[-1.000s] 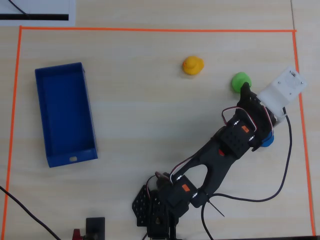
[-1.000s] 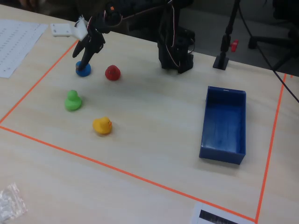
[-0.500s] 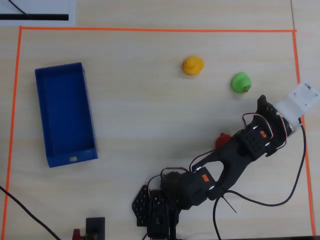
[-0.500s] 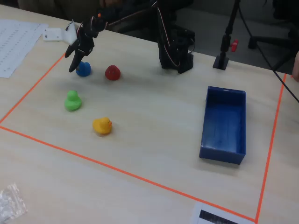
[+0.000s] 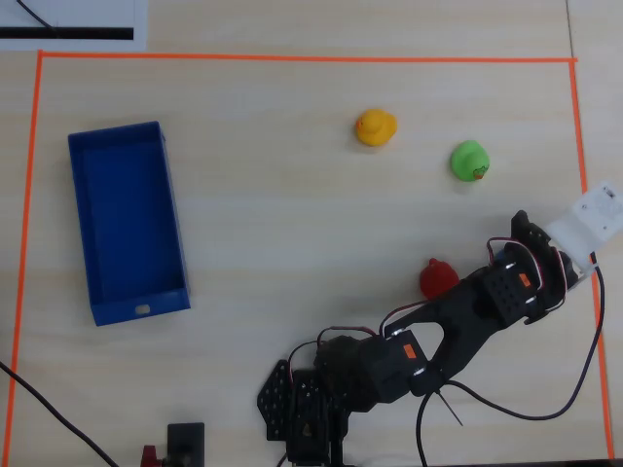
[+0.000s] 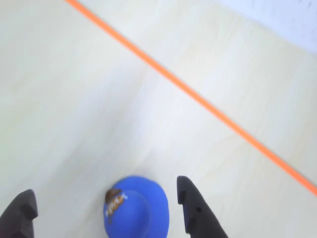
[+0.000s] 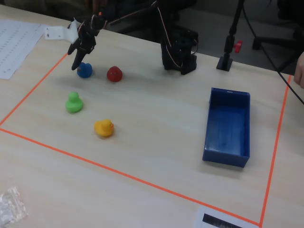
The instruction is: Grasp blue duck and put it into box.
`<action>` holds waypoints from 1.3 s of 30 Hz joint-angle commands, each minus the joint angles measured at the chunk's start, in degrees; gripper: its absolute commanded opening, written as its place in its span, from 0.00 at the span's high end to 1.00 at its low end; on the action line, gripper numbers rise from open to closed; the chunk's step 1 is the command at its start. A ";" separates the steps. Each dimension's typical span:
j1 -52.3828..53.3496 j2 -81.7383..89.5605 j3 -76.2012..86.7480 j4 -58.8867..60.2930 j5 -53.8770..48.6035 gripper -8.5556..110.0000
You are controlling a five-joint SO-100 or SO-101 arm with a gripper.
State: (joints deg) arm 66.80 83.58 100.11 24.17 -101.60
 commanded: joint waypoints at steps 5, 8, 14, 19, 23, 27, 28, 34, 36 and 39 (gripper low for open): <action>0.62 0.79 6.77 -7.38 -1.05 0.60; 0.97 0.44 7.47 -8.00 -1.23 0.60; 2.55 -1.05 7.29 -9.67 -2.37 0.60; 3.25 -2.81 7.29 -10.90 -2.81 0.60; 2.99 -3.60 7.82 -11.43 -2.29 0.60; 2.11 -4.22 9.84 -13.54 -1.58 0.62; 1.93 -4.31 10.20 -13.71 -1.41 0.64; 0.79 -4.13 11.43 -16.61 2.02 0.92; 0.44 -3.96 11.07 -16.52 3.08 0.93; 0.00 -3.69 10.99 -15.56 3.60 0.93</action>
State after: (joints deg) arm 67.50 78.93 111.97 8.96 -98.96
